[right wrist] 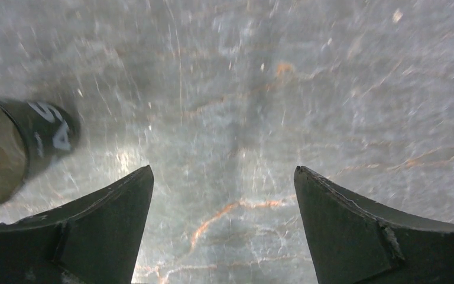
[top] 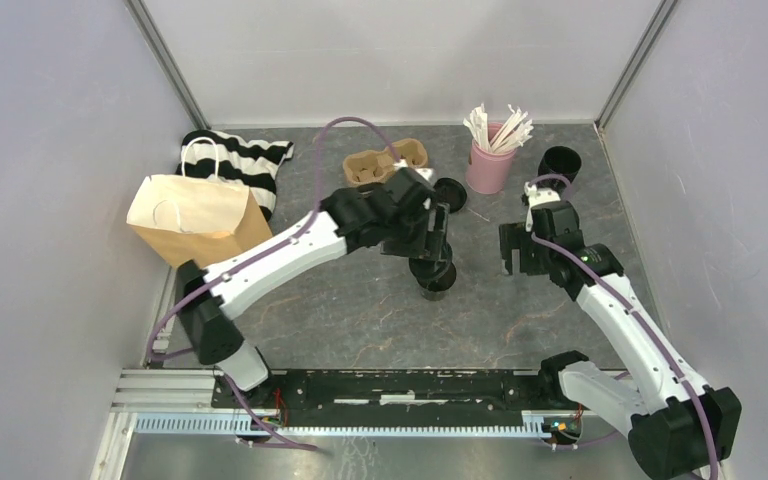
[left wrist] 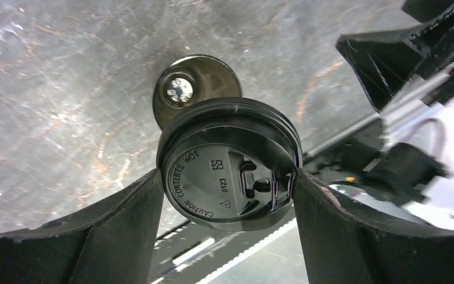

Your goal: Pack the takeout coffee

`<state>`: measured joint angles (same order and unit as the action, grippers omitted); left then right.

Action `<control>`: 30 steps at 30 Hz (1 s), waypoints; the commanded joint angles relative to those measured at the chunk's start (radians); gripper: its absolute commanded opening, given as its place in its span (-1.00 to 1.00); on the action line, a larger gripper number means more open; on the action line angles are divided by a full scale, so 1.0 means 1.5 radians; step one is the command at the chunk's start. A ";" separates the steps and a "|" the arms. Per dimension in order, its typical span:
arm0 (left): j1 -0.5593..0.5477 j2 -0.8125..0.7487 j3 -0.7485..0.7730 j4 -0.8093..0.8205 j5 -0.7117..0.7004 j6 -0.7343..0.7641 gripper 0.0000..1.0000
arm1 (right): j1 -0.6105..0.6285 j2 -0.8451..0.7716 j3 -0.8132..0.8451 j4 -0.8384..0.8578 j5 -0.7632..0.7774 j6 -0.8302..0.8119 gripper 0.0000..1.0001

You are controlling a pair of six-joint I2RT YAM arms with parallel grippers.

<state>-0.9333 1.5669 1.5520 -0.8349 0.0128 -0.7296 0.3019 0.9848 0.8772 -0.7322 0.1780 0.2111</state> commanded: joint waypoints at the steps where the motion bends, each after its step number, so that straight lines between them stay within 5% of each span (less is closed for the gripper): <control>1: -0.040 0.090 0.100 -0.110 -0.122 0.131 0.55 | -0.017 -0.017 -0.051 -0.005 -0.050 -0.001 0.92; 15: -0.068 0.240 0.213 -0.150 -0.153 0.231 0.60 | -0.036 -0.031 -0.056 -0.001 -0.067 0.010 0.96; 30: -0.069 0.290 0.243 -0.144 -0.113 0.256 0.61 | -0.037 -0.031 -0.069 0.026 -0.083 0.013 0.95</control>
<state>-1.0302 1.9846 1.8656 -1.0649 -0.1768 -0.3996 0.2523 0.9497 0.7803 -0.7452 0.0669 0.2222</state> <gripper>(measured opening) 0.818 0.975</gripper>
